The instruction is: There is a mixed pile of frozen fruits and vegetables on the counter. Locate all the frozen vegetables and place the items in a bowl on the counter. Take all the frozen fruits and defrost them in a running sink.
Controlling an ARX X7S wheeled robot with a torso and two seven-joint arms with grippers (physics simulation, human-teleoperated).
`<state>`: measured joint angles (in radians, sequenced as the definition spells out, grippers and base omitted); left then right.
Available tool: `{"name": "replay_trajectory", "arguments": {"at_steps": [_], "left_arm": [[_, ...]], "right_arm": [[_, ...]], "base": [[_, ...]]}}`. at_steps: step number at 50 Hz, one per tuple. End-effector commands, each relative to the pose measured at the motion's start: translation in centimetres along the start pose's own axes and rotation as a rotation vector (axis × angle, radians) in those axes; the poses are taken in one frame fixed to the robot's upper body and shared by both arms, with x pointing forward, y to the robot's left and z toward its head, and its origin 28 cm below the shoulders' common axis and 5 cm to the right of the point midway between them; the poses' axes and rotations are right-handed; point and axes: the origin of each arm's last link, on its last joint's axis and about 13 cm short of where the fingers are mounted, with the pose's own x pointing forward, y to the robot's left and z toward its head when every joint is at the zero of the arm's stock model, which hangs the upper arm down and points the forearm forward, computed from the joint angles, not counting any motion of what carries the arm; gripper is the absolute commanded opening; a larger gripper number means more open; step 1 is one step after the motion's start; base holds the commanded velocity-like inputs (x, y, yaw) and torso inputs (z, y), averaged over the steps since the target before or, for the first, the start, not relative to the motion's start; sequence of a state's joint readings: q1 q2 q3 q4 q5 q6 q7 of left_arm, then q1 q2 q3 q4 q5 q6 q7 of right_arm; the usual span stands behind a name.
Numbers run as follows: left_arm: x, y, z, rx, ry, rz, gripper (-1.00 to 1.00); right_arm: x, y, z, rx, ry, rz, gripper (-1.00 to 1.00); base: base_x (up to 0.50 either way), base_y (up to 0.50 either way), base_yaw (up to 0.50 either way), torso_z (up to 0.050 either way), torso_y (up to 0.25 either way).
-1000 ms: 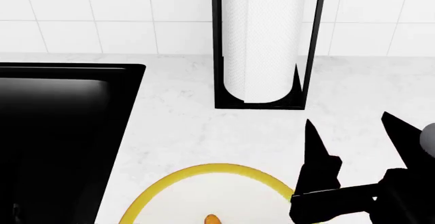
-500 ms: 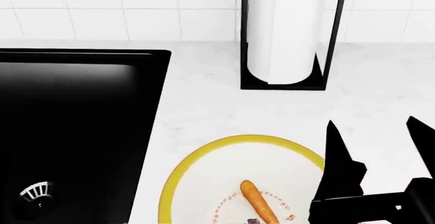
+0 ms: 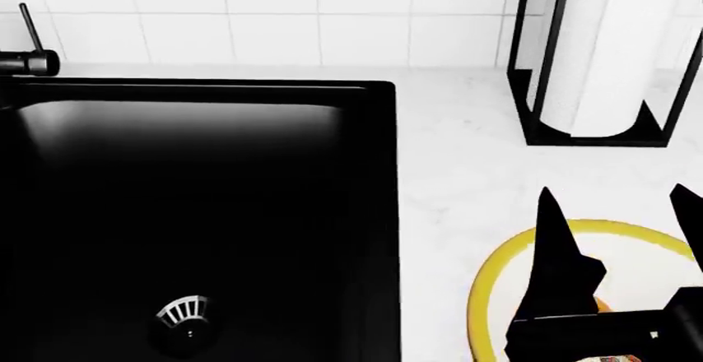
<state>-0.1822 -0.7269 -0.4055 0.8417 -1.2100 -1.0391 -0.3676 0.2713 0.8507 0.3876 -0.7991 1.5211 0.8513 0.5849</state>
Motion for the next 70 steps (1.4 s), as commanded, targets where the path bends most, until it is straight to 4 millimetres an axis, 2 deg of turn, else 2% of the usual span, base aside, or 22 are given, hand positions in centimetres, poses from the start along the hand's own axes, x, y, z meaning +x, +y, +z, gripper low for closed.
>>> {"name": "replay_trajectory", "arguments": {"at_steps": [1, 10, 42, 58, 70], "left_arm": [[0.11, -0.29, 0.0, -0.003, -0.001, -0.004, 1.0], [-0.08, -0.05, 0.0, -0.001, -0.001, -0.001, 1.0], [-0.08, 0.05, 0.06, -0.002, -0.006, 0.003, 1.0], [-0.11, 0.13, 0.12, -0.004, -0.007, 0.008, 1.0], [-0.15, 0.17, 0.37, -0.002, -0.012, 0.007, 1.0]], "right_arm": [[0.28, 0.29, -0.17, 0.014, 0.0, 0.002, 1.0], [0.51, 0.71, -0.16, 0.017, 0.009, 0.021, 1.0], [0.07, 0.32, -0.67, 0.027, 0.031, -0.003, 1.0], [-0.17, 0.12, 0.16, 0.02, 0.007, -0.022, 1.0], [-0.02, 0.17, -0.66, 0.026, 0.026, -0.018, 1.0]], "base": [[-0.14, 0.5, 0.0, 0.0, 0.0], [-0.14, 0.5, 0.0, 0.0, 0.0], [-0.01, 0.5, 0.0, 0.0, 0.0], [0.0, 0.5, 0.0, 0.0, 0.0], [0.0, 0.5, 0.0, 0.0, 0.0]]}}
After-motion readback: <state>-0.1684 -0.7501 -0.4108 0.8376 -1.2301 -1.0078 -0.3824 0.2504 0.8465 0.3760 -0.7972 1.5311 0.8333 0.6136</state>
